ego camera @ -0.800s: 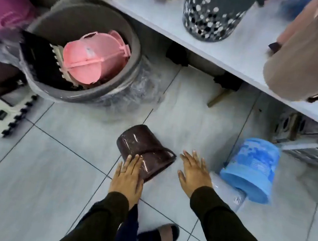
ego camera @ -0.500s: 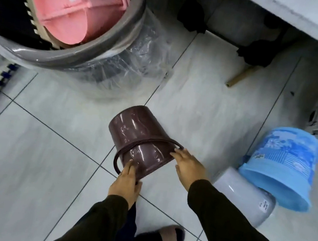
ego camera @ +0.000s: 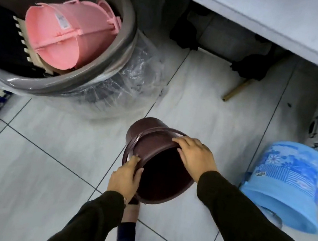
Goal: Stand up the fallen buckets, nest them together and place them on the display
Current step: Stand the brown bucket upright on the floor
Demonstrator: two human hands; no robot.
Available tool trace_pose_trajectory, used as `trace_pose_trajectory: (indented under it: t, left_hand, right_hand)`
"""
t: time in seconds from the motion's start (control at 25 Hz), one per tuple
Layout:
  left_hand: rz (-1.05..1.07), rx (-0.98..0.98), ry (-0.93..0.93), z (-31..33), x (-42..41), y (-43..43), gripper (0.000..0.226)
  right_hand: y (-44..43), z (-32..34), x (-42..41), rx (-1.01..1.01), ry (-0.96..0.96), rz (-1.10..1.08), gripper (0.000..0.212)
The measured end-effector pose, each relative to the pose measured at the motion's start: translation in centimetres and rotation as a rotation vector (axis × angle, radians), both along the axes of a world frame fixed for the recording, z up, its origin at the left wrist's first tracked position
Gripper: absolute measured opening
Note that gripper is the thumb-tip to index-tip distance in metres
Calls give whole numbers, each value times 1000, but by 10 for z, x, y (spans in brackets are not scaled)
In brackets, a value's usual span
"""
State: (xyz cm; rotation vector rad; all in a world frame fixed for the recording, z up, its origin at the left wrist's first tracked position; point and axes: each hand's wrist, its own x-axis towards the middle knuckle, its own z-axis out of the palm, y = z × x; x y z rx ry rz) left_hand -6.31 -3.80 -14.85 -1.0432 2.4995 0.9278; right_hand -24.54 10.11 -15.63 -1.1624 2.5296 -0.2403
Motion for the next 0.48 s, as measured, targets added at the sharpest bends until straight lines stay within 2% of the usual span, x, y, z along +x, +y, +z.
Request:
trace_pose_trajectory:
  t: [0.12,0.28,0.4,0.48]
  left_hand:
    - [105,113,37,-11,-68,-26,28]
    - [432,467,89,-45,-145,-56,12]
    - [638,606,90,-68,-185,-79,6]
    - [699,655,65,-84,-200,-94,10]
  right_hand:
    - [-5,2,-54,72,26,-99,66]
    - [25,-24,-91,253,-74,-328,82]
    - [36,-40,-94,135,-219,-478,80]
    - [31,-43,-97,58,-263,-494,80]
